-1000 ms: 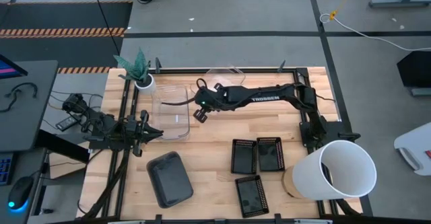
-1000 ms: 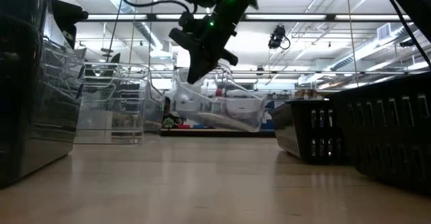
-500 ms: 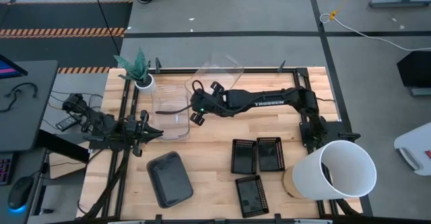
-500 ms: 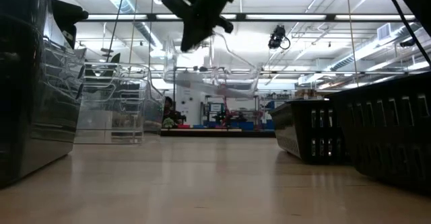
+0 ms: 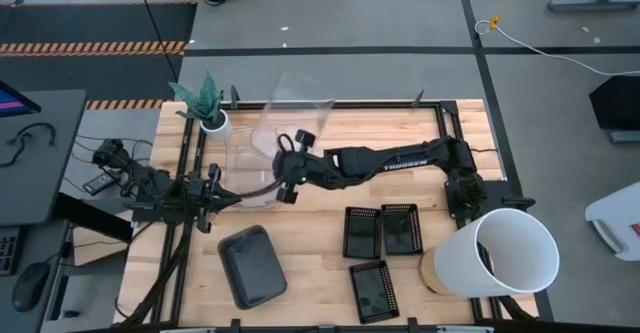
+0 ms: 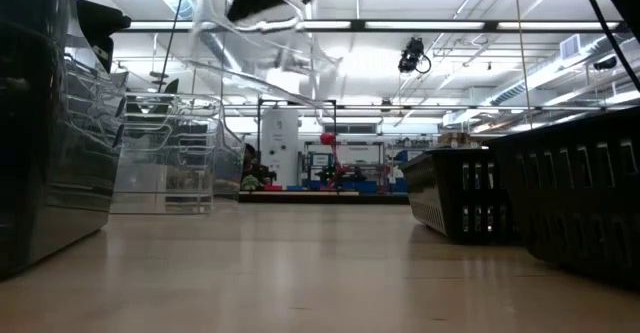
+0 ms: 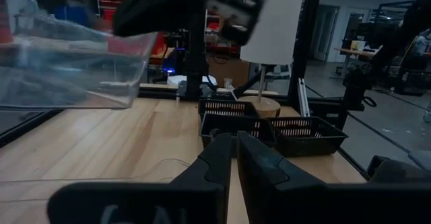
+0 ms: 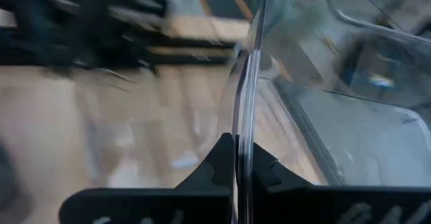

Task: Stack baskets by color
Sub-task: Stack the right transparent bin on the left transparent bin, then stack the left black bin on the top right black bin

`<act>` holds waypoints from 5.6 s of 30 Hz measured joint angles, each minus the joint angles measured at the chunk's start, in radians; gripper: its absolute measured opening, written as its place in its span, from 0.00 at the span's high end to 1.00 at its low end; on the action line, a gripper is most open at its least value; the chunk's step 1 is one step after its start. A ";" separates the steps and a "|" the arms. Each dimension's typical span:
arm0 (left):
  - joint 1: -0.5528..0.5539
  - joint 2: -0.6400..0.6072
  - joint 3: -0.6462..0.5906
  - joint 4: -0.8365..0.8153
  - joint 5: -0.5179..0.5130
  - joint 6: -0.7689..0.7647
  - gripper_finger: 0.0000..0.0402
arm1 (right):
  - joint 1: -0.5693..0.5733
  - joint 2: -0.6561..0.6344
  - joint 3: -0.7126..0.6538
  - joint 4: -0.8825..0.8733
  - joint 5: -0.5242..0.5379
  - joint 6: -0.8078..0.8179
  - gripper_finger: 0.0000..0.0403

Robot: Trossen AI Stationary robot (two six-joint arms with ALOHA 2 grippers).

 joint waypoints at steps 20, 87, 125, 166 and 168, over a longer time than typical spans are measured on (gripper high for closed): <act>0.000 0.000 0.000 0.000 0.000 0.000 0.93 | 0.009 0.064 0.000 0.213 -0.320 -0.169 1.00; -0.001 0.000 0.000 -0.022 0.557 -0.185 0.91 | -0.027 0.114 -0.063 0.109 -0.469 -0.089 1.00; -0.001 0.000 0.000 -0.022 0.558 -0.184 0.92 | -0.031 0.102 0.007 -0.224 -0.435 -0.051 0.73; -0.001 0.000 0.000 -0.016 0.558 -0.185 0.91 | 0.148 0.024 0.004 -0.637 -0.378 0.124 0.70; -0.001 0.000 0.000 -0.016 0.558 -0.184 0.91 | 0.153 -0.011 -0.025 -0.636 -0.374 0.148 0.71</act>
